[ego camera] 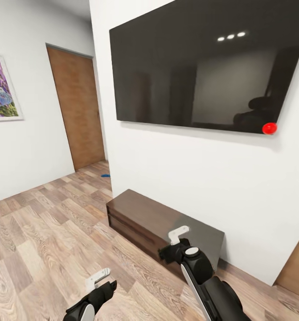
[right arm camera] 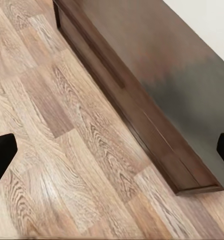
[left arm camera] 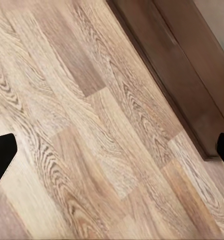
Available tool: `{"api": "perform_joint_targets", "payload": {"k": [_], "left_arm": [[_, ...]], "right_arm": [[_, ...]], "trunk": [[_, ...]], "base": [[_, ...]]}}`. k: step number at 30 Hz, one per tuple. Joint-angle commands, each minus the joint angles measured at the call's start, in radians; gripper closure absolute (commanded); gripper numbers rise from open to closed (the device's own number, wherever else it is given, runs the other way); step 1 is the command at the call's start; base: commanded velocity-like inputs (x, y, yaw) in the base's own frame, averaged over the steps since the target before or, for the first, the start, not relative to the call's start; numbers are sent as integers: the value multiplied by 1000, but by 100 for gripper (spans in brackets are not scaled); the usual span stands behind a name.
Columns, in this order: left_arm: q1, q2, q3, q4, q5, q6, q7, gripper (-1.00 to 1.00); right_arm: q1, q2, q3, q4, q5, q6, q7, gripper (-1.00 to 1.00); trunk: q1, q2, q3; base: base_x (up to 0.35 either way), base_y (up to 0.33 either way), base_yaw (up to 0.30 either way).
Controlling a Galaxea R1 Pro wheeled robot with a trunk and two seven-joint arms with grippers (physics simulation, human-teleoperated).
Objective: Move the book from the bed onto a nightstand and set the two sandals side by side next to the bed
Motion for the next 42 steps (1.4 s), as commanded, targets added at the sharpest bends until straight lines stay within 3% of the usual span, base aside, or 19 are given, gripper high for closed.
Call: {"api": "perform_joint_targets", "payload": {"k": [1, 7, 42], "left_arm": [[-1, 0, 1, -1, 11, 4, 6, -100], [0, 0, -3, -12, 8, 5, 5, -100], [0, 6, 0, -6, 12, 6, 3, -100]], "right_arm": [[-1, 0, 1, -1, 8, 17, 1, -100], [-1, 1, 2, -2, 7, 74, 1, -100], [-1, 1, 4, -1, 7, 83, 1, -100]], "trunk": [[0, -1, -1], [0, -1, -1], [0, -1, -1]], "base": [[0, 0, 295], [0, 0, 295], [0, 0, 295]]}}
